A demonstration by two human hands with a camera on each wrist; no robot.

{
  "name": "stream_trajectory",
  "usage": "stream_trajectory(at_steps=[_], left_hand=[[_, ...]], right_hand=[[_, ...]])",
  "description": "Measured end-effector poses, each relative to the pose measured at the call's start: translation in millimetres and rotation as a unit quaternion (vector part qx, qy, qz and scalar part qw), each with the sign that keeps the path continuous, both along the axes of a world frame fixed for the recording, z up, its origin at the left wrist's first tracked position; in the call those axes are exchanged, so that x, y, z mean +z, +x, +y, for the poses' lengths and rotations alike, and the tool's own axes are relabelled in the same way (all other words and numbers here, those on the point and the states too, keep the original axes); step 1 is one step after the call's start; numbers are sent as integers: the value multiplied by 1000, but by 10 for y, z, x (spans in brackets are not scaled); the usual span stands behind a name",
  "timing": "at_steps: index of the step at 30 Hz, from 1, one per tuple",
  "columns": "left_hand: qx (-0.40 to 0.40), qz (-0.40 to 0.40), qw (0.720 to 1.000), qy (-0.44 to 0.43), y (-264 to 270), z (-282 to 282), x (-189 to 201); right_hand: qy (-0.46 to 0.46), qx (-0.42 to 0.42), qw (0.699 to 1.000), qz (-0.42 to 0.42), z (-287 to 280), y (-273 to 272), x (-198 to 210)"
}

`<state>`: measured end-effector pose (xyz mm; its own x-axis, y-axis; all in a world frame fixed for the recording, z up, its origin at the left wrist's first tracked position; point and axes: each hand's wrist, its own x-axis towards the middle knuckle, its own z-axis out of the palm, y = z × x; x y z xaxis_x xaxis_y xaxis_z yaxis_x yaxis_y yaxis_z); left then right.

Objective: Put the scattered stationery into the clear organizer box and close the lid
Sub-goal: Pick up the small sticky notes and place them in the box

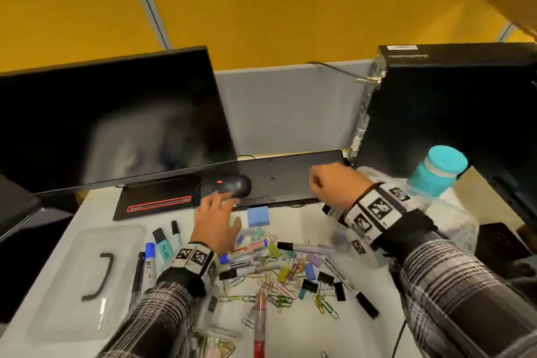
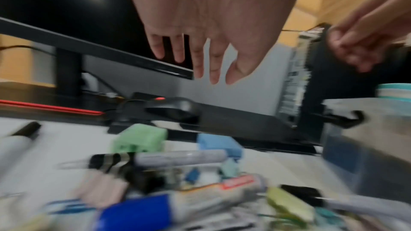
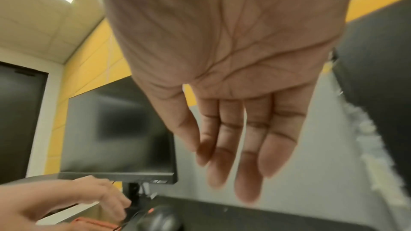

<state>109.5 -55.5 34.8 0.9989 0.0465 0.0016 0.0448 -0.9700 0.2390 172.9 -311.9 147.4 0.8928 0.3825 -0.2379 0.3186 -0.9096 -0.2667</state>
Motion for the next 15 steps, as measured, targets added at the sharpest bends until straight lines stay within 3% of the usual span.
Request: stream_trajectory(at_steps=[6,10,15], left_hand=[[-15,118,988,97,213,657,-140],[43,205,977,40,363,767,-217],[70,258,963,24,450,763,-433]], right_hand=[[31,24,997,60,729,-12,-796],[-5,33,996,87,1073,-2,-1197],[-69,49,987,135,1351,66,-1377]])
